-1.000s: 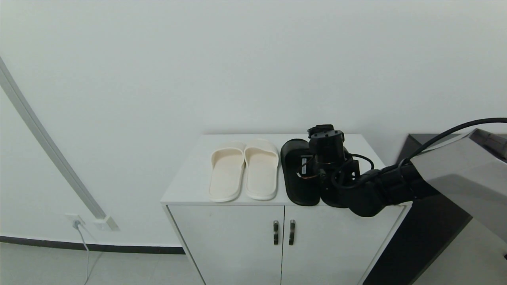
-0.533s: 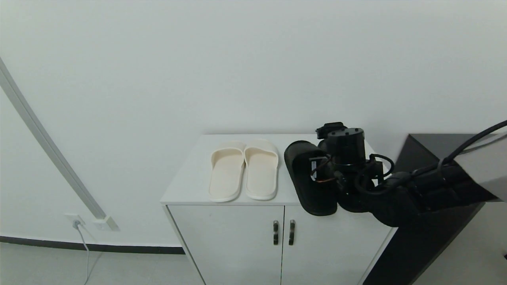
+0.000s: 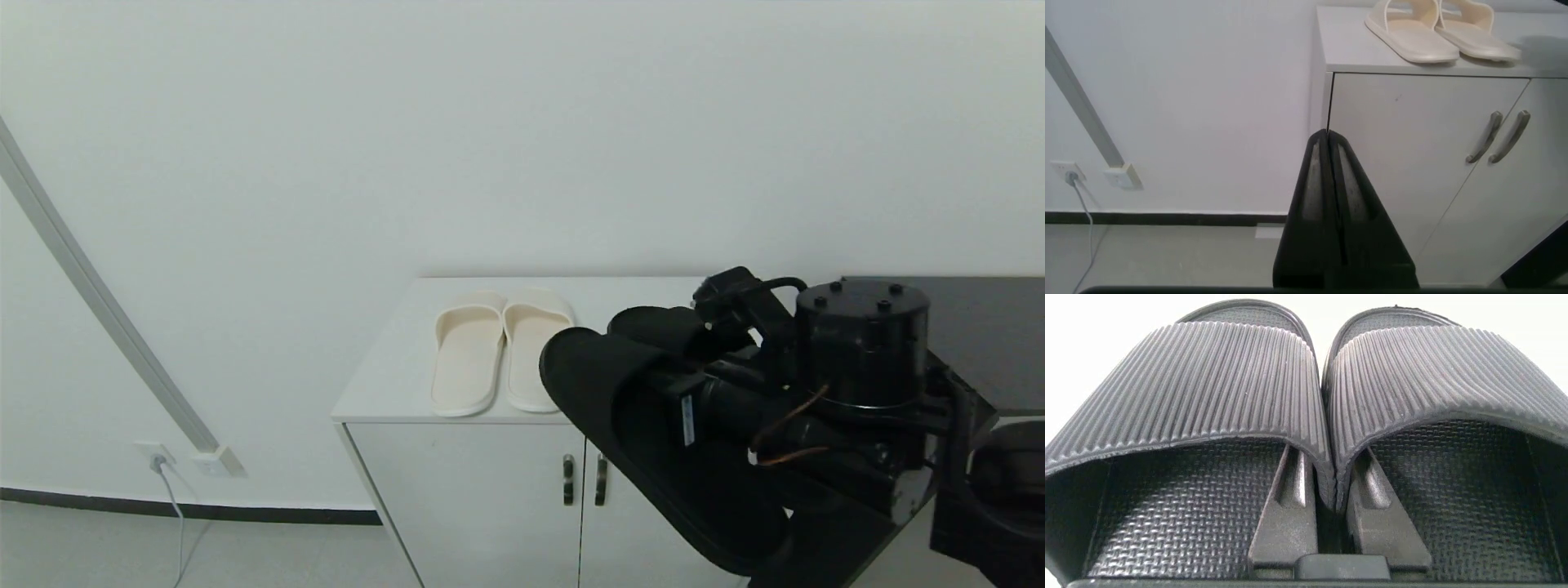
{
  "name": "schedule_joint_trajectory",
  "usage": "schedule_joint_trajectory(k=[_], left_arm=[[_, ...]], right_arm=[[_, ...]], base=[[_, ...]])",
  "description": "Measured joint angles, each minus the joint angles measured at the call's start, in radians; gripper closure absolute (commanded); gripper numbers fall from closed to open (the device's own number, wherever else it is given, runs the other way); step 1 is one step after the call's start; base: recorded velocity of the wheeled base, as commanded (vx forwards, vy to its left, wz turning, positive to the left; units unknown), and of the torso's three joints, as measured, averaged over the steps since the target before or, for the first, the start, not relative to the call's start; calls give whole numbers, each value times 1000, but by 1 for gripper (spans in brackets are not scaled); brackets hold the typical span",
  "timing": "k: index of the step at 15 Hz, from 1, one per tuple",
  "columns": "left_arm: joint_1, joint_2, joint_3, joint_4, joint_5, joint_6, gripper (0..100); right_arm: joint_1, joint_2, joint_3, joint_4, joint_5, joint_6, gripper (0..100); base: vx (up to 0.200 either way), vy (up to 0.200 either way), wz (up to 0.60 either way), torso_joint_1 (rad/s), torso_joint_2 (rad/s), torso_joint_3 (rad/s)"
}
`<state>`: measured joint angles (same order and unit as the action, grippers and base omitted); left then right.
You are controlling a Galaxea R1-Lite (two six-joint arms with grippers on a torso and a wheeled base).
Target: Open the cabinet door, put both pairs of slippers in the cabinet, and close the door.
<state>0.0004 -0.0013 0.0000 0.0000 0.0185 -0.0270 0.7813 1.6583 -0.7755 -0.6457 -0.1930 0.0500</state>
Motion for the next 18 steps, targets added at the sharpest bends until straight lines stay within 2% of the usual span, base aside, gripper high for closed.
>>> schedule_joint_trajectory(k=[3, 8, 12, 18], left_arm=[[0, 0, 0, 0, 0, 0, 100], [0, 0, 0, 0, 0, 0, 100], [0, 0, 0, 0, 0, 0, 100], [0, 0, 0, 0, 0, 0, 100]], right_arm=[[24, -75, 105, -2, 81, 0, 100], [39, -108, 146, -4, 86, 0, 100], [43, -113, 154, -4, 85, 0, 100], [45, -125, 199, -28, 98, -6, 100]], base=[[0, 0, 0, 0, 0, 0], [0, 0, 0, 0, 0, 0], [-200, 0, 0, 3, 4, 2], [0, 0, 0, 0, 0, 0]])
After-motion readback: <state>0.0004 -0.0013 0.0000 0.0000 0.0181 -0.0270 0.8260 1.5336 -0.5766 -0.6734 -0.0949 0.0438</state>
